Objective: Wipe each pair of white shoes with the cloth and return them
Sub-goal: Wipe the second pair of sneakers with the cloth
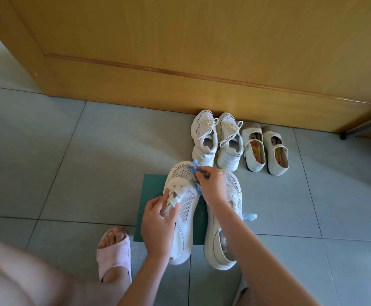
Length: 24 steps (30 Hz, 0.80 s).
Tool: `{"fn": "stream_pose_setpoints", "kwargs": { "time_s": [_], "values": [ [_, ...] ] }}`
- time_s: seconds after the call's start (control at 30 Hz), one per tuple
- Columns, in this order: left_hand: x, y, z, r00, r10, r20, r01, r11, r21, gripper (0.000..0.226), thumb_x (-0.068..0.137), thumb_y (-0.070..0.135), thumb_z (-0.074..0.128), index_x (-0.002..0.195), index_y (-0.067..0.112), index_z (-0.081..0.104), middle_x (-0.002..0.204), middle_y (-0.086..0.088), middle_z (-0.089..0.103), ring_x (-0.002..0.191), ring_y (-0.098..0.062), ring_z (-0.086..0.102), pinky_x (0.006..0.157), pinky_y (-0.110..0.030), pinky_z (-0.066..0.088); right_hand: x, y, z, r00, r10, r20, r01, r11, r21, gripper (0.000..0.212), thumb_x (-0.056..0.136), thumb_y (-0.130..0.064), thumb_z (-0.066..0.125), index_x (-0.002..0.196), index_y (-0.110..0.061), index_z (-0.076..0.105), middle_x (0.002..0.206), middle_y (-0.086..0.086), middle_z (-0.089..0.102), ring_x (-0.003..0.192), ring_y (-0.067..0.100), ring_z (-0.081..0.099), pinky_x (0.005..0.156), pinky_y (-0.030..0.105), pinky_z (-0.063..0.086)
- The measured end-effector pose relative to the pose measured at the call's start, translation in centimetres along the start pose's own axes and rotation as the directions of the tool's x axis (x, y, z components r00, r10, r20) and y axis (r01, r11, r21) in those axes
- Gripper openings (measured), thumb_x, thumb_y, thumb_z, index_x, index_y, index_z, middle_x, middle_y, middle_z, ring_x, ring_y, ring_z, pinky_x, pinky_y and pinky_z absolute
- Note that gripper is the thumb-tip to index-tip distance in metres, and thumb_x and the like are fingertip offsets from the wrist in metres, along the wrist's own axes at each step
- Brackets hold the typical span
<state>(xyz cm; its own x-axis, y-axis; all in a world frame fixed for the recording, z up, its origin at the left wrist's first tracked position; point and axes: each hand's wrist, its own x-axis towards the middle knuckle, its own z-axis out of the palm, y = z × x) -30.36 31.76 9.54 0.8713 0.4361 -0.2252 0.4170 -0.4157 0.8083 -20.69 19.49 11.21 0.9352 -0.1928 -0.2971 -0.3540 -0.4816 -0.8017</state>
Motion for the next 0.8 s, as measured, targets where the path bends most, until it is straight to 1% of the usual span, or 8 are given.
{"fn": "stream_pose_setpoints", "kwargs": {
  "time_s": [0.13,0.23,0.37,0.4,0.47,0.57,0.7,0.8],
  "values": [
    [0.1,0.1,-0.2,0.999,-0.030,0.025,0.031,0.999,-0.030,0.039,0.082,0.032,0.069,0.120,0.026,0.065,0.109,0.011,0.057,0.093,-0.002,0.051,0.068,-0.012,0.033,-1.8,0.9,-0.3,0.998,0.063,0.032,-0.064,0.997,0.030,0.018,0.088,-0.009,0.060,0.105,-0.007,0.068,0.085,0.001,0.066,0.071,0.009,0.059,0.057,0.009,0.040],
    [0.2,0.0,-0.4,0.999,-0.028,0.036,0.030,0.999,-0.037,0.038,0.082,0.033,0.069,0.119,0.024,0.065,0.109,0.010,0.057,0.092,-0.003,0.052,0.067,-0.005,0.031,-2.5,0.9,-1.1,0.990,0.132,0.058,-0.136,0.987,0.088,0.009,0.085,-0.009,0.065,0.093,-0.010,0.068,0.076,-0.003,0.063,0.069,0.012,0.058,0.057,0.014,0.041],
    [0.2,0.0,-0.5,1.000,0.008,0.022,-0.008,1.000,-0.002,0.034,0.081,0.032,0.070,0.110,0.016,0.069,0.106,0.006,0.061,0.089,-0.004,0.053,0.065,-0.005,0.033,0.6,-0.8,-2.1,0.972,0.203,-0.120,-0.173,0.959,0.222,0.007,0.084,-0.011,0.064,0.082,-0.018,0.067,0.083,0.005,0.069,0.074,0.022,0.064,0.073,0.035,0.053],
    [0.2,0.0,-0.5,1.000,0.015,0.018,-0.015,1.000,-0.001,0.033,0.081,0.032,0.071,0.108,0.014,0.070,0.105,0.006,0.062,0.088,-0.004,0.054,0.065,-0.005,0.034,1.8,-1.5,-2.0,0.965,0.208,-0.162,-0.164,0.955,0.248,0.005,0.084,-0.013,0.064,0.087,-0.016,0.067,0.090,0.006,0.070,0.077,0.022,0.065,0.073,0.035,0.054],
    [0.1,0.0,-0.5,1.000,0.021,0.014,-0.021,1.000,-0.007,0.032,0.080,0.031,0.072,0.107,0.014,0.070,0.104,0.005,0.063,0.087,-0.005,0.055,0.065,-0.004,0.033,4.1,-3.1,-1.4,0.953,0.199,-0.227,-0.129,0.949,0.288,0.017,0.085,-0.015,0.065,0.102,-0.011,0.066,0.098,0.004,0.068,0.080,0.018,0.062,0.063,0.024,0.050],
    [0.1,0.1,-0.6,1.000,0.025,0.011,-0.024,1.000,-0.019,0.032,0.080,0.030,0.072,0.107,0.015,0.070,0.104,0.005,0.063,0.088,-0.005,0.056,0.064,-0.005,0.034,6.3,-5.4,0.3,0.962,0.137,-0.234,-0.062,0.951,0.304,0.023,0.084,-0.015,0.066,0.105,-0.007,0.066,0.100,0.007,0.066,0.081,0.015,0.057,0.063,0.020,0.041],
    [0.2,-0.1,-0.6,0.999,0.031,0.007,-0.031,0.999,-0.007,0.032,0.079,0.032,0.072,0.106,0.015,0.071,0.103,0.005,0.063,0.087,-0.003,0.055,0.062,-0.004,0.035,6.1,-4.7,2.4,0.997,0.051,-0.050,-0.046,0.993,0.110,0.021,0.084,-0.012,0.066,0.103,-0.004,0.064,0.091,0.003,0.061,0.077,0.013,0.054,0.056,0.017,0.038],
    [0.2,0.0,-0.6,0.999,0.040,0.002,-0.040,0.999,0.013,0.033,0.080,0.033,0.071,0.108,0.016,0.070,0.104,0.006,0.062,0.086,0.000,0.052,0.060,-0.003,0.035,5.4,-2.5,2.5,0.999,-0.040,0.029,0.043,0.995,-0.089,0.018,0.086,-0.013,0.062,0.103,-0.008,0.066,0.086,0.001,0.059,0.069,0.012,0.053,0.060,0.023,0.039]
  ]
}}
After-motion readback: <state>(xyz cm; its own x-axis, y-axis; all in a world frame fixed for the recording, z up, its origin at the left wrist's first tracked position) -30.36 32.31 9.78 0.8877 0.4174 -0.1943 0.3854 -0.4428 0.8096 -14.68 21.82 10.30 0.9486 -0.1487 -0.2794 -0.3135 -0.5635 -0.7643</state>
